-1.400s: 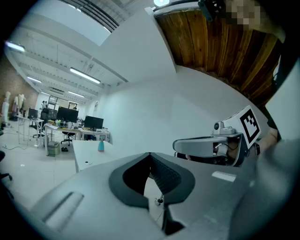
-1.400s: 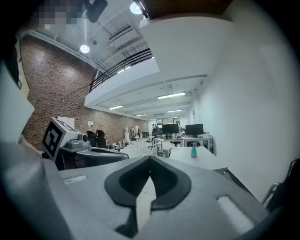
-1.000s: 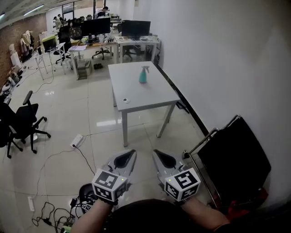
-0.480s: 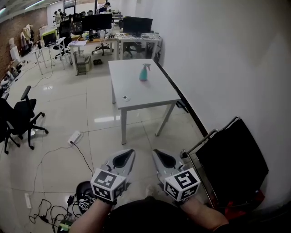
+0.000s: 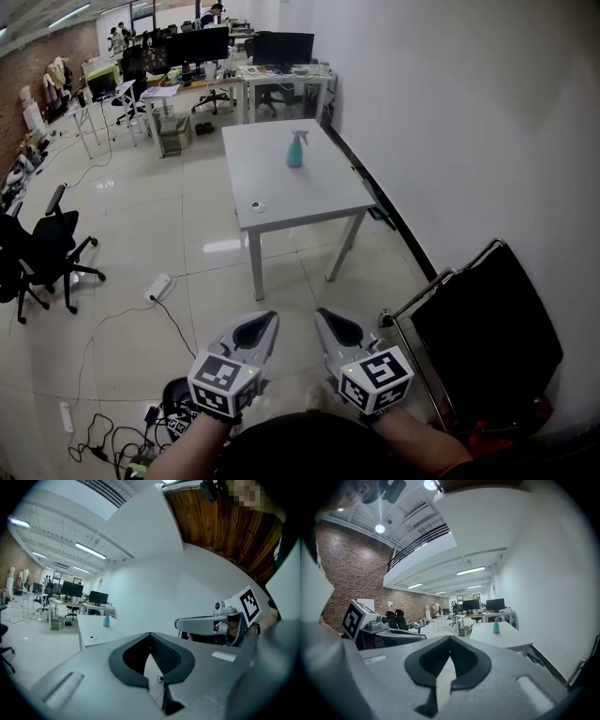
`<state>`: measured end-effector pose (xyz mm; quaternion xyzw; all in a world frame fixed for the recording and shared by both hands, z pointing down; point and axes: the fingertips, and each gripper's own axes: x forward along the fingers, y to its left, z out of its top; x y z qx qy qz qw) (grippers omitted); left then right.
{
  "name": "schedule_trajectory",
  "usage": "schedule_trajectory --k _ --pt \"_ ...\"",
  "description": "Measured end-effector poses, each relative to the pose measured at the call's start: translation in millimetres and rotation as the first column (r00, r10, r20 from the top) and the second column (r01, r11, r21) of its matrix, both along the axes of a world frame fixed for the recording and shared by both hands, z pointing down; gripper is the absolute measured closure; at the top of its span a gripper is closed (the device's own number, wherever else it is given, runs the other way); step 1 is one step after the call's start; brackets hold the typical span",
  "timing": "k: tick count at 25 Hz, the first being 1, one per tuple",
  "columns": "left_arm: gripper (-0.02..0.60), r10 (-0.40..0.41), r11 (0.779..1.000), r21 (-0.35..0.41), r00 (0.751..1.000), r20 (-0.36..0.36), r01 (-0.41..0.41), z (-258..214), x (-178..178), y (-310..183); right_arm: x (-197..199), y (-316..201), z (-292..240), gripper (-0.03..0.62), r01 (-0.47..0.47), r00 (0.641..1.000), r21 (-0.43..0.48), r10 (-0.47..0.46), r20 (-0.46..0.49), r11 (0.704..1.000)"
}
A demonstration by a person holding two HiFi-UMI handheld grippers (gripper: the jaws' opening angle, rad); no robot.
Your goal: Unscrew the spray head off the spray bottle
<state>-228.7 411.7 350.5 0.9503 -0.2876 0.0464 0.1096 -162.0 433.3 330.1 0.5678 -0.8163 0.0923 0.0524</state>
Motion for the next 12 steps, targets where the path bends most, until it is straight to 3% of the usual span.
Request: schedule_trajectory --k 12 --pt "0.566 -0.024 0.999 0.047 0.998 0.051 0.022 -12.7 62.1 -37.2 62.6 -41.0 -8.1 0.603 0.025 0.999 0.045 -0.027 0.046 0.999"
